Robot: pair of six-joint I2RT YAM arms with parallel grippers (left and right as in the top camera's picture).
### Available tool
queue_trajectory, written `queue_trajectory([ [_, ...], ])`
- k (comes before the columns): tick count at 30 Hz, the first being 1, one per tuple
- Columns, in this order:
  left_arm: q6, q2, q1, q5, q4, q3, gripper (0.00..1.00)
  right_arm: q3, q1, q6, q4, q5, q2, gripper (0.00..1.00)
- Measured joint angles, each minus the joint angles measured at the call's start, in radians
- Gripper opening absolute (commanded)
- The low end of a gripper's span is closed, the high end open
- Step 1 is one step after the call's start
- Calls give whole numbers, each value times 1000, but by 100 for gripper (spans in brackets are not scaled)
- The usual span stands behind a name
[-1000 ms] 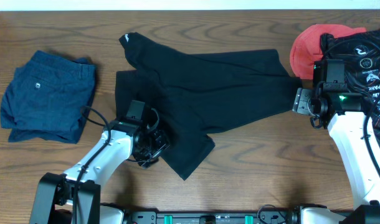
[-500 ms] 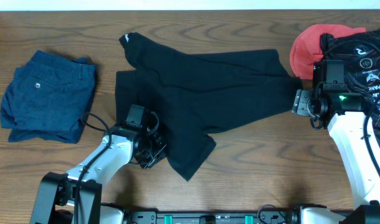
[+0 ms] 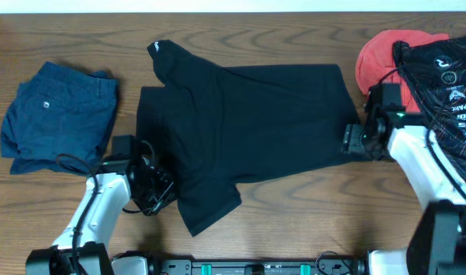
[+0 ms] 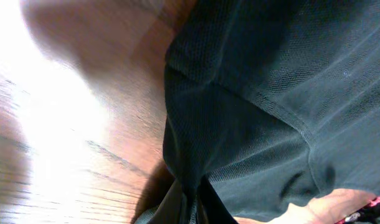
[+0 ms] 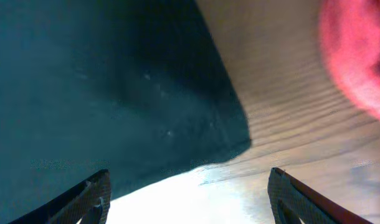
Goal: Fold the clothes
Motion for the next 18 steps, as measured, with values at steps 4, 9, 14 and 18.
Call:
queue_trajectory([
  [4, 40, 0, 15, -16, -27, 0, 6, -39, 0, 28, 85, -12, 58, 78],
  [9, 62, 0, 16, -51, -41, 0, 6, -74, 0, 48, 203, -20, 117, 75],
  [14, 66, 0, 16, -64, -41, 0, 6, -71, -2, 98, 156, -27, 119, 74],
  [18, 68, 0, 16, -70, -41, 0, 6, -67, -2, 151, 117, -38, 119, 54],
])
